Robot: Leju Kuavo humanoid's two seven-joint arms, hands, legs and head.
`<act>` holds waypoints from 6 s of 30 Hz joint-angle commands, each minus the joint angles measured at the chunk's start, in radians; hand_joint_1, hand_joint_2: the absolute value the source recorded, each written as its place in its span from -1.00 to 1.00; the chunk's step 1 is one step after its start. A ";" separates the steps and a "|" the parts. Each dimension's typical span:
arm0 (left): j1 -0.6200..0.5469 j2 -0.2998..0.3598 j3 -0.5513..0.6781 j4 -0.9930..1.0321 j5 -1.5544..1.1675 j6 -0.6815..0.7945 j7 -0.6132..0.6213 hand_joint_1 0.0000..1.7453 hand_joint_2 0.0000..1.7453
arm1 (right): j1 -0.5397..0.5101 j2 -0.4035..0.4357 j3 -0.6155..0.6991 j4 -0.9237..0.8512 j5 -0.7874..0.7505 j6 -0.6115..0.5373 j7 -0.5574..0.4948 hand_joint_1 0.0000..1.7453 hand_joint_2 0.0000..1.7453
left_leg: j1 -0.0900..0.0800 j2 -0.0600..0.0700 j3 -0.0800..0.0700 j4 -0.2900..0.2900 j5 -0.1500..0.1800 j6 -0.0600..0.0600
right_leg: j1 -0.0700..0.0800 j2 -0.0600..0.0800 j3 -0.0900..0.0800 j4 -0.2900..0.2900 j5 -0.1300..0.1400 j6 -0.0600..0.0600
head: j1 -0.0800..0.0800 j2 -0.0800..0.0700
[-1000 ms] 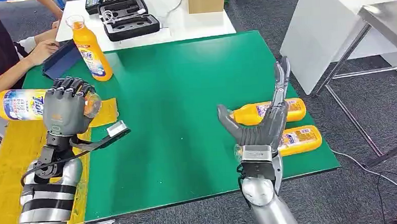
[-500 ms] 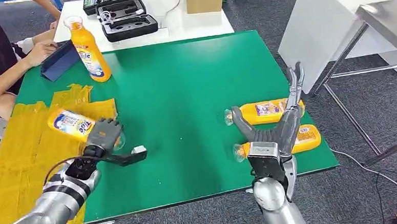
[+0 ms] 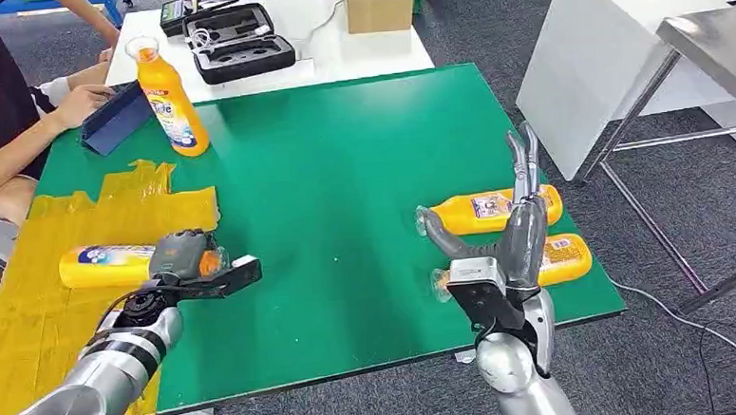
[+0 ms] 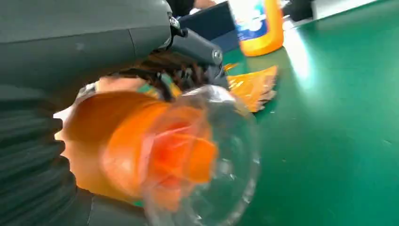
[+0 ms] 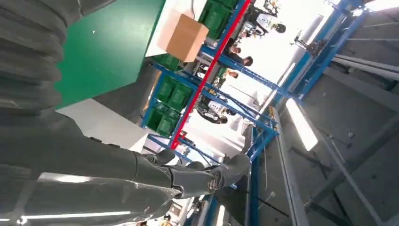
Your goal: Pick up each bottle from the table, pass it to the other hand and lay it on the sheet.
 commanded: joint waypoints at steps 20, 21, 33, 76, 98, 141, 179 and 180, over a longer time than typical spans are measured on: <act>0.213 -0.075 0.285 -0.406 0.639 -0.067 -0.489 -1.00 1.00 | -0.091 -0.086 0.016 0.183 -0.047 0.123 0.059 -1.00 1.00 | 0.001 -0.004 0.002 0.002 -0.002 0.001 | 0.001 0.000 0.002 0.000 -0.002 -0.001 | 0.000 0.000; 0.244 -0.069 0.256 -0.490 0.668 -0.088 -0.476 -1.00 1.00 | -0.095 -0.094 0.010 0.187 -0.047 0.138 0.068 -1.00 1.00 | 0.001 -0.003 -0.001 0.000 0.001 0.002 | 0.000 0.000 0.000 -0.001 -0.001 0.000 | 0.000 0.000; 0.405 -0.047 0.202 -0.841 0.923 -0.228 -0.496 -1.00 1.00 | -0.103 -0.192 -0.011 0.202 0.080 0.234 0.175 -1.00 1.00 | 0.000 -0.002 -0.009 0.001 -0.001 0.002 | 0.000 0.000 -0.007 0.000 -0.001 0.000 | 0.000 0.000; 0.412 -0.045 0.167 -0.980 1.272 -0.496 -0.496 -1.00 1.00 | -0.665 -0.360 0.300 1.085 0.277 0.564 0.153 -1.00 1.00 | -0.001 -0.004 -0.010 0.001 0.001 0.004 | -0.002 -0.001 -0.007 0.000 -0.001 0.004 | -0.001 0.000; 0.398 -0.042 0.147 -0.909 1.302 -0.501 -0.496 -1.00 1.00 | -0.730 -0.351 0.387 1.343 0.326 0.616 0.218 -1.00 1.00 | -0.001 -0.007 -0.010 0.001 0.001 0.004 | -0.002 -0.002 -0.007 0.000 -0.001 0.005 | 0.000 0.000; 0.423 -0.038 0.134 -0.955 1.288 -0.460 -0.448 -1.00 1.00 | -0.689 -0.240 0.364 1.333 0.427 0.237 0.371 1.00 1.00 | 0.000 -0.006 -0.007 0.002 0.000 0.004 | -0.001 -0.001 -0.005 0.000 -0.002 0.004 | -0.001 0.000; 0.251 -0.042 -0.031 -0.899 1.300 -0.478 -0.389 -1.00 1.00 | -0.452 0.082 -0.068 0.854 -0.293 0.249 -0.091 1.00 1.00 | 0.000 -0.007 -0.010 0.001 0.001 0.004 | -0.001 -0.004 -0.007 0.001 -0.002 0.004 | 0.000 0.000; 0.251 -0.041 -0.034 -0.900 1.301 -0.479 -0.390 -1.00 1.00 | -0.455 0.081 -0.066 0.862 -0.300 0.252 -0.095 1.00 1.00 | 0.001 -0.008 -0.009 0.002 0.000 0.003 | 0.000 -0.004 -0.006 0.001 -0.003 0.004 | 0.000 0.000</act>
